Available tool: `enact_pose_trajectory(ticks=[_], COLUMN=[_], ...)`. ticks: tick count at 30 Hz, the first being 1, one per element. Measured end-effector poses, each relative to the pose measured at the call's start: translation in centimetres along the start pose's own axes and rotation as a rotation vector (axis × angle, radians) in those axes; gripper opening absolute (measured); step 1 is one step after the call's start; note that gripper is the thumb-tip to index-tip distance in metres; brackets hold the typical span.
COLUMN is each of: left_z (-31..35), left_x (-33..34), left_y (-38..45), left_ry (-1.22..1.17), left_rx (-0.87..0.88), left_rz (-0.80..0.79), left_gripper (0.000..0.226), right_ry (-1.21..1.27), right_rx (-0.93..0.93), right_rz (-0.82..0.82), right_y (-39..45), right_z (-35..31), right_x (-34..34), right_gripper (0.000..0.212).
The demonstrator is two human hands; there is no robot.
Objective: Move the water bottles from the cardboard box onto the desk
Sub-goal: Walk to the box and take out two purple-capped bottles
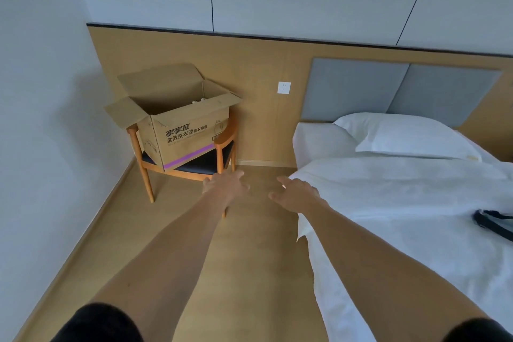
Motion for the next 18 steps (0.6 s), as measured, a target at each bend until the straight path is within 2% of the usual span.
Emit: enact_pose_trajectory(ticks=[4, 9, 18], left_z=[-1.8, -4.7, -11.5], left_x=[-2.0, -4.3, -13.3], left_y=[6.1, 13.6, 29.5], left_ry=[0.000, 0.041, 0.029], left_rx=[-0.007, -0.044, -0.261], left_rz=[0.032, 0.088, 0.137], left_gripper=[0.051, 0.044, 0.050], right_ry=[-0.006, -0.012, 0.040], right_rx=[-0.017, -0.097, -0.285], right_rz=[0.005, 0.004, -0.017], right_y=[6.6, 16.3, 37.6], right_z=[-2.1, -4.7, -12.3], right_x=[-1.8, -3.6, -9.7], right_gripper=[0.067, 0.064, 0.065])
Point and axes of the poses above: each hand's wrist, its own y-axis towards the middle knuckle, its own x-axis out of the palm, z = x × y, the point moved 4 cm from there along y, towards the middle knuckle
